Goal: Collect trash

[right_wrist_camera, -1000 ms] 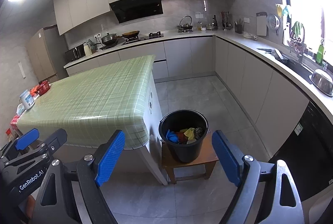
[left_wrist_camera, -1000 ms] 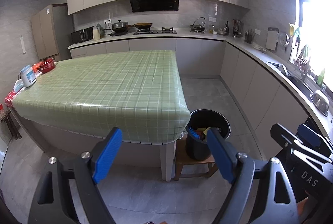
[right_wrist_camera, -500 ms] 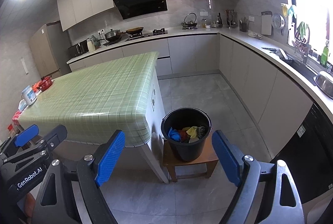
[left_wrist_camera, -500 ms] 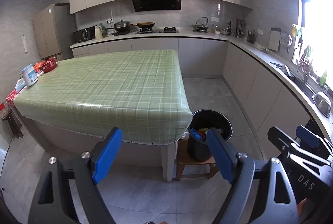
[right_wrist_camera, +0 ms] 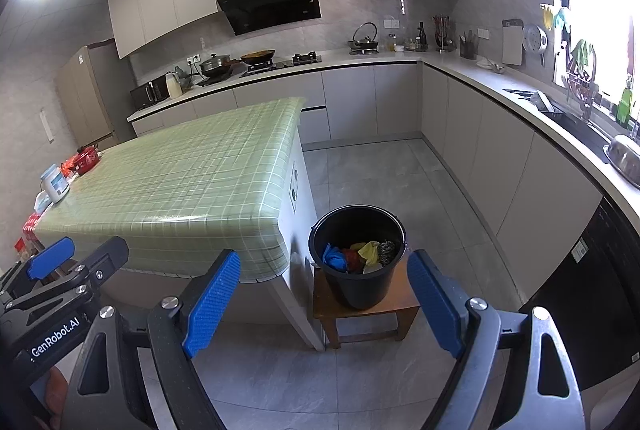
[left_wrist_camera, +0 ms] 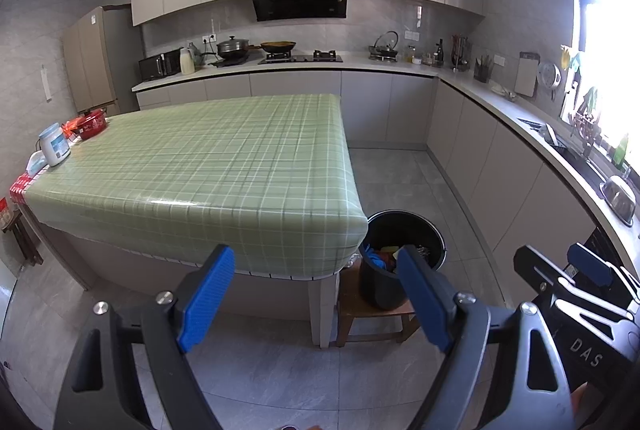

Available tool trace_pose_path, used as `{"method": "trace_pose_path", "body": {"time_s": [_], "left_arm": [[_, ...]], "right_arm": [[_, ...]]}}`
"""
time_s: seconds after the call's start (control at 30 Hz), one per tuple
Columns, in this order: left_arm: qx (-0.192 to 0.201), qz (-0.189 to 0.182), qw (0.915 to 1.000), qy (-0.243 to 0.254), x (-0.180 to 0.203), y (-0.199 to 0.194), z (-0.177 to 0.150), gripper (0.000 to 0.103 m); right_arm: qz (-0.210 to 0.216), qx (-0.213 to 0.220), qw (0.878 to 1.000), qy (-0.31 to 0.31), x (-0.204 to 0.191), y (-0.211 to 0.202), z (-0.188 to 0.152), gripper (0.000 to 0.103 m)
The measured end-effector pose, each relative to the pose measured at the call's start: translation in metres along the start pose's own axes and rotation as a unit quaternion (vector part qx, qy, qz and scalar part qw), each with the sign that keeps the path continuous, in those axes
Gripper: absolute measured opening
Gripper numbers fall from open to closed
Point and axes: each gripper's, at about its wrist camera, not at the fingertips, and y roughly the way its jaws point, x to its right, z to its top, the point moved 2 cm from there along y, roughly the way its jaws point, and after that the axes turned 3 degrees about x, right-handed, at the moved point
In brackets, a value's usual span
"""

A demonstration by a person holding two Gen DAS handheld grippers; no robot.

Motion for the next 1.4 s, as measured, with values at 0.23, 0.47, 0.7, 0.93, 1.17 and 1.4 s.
{"method": "trace_pose_path", "body": {"time_s": [0.23,0.47,0.7,0.93,1.17,1.4], "left_arm": [[-0.004,-0.002,1.0000,0.001,0.003,0.001,0.001,0.085],[-0.005,-0.002,1.0000,0.000,0.004,0.002,0.002,0.085],[-0.008,-0.004,1.0000,0.000,0.007,0.006,0.002,0.085],[-0.015,-0.008,0.9999,-0.002,0.008,0.011,0.002,0.085],[-0.021,-0.013,0.9997,-0.005,0.009,0.016,0.003,0.085],[-0.011,-0.039,0.9991,-0.016,0.008,0.018,0.004,0.085]], "right_arm": [[0.000,-0.003,1.000,0.000,0.002,0.002,0.001,0.087],[-0.001,-0.004,1.000,0.000,0.000,0.002,0.001,0.087],[-0.002,-0.003,1.000,0.001,0.000,0.003,0.001,0.087],[-0.004,-0.006,1.000,0.005,-0.003,0.006,-0.002,0.087],[-0.004,-0.009,1.000,0.006,-0.002,0.008,-0.002,0.087],[-0.004,-0.009,1.000,0.008,-0.002,0.011,-0.002,0.087]]}}
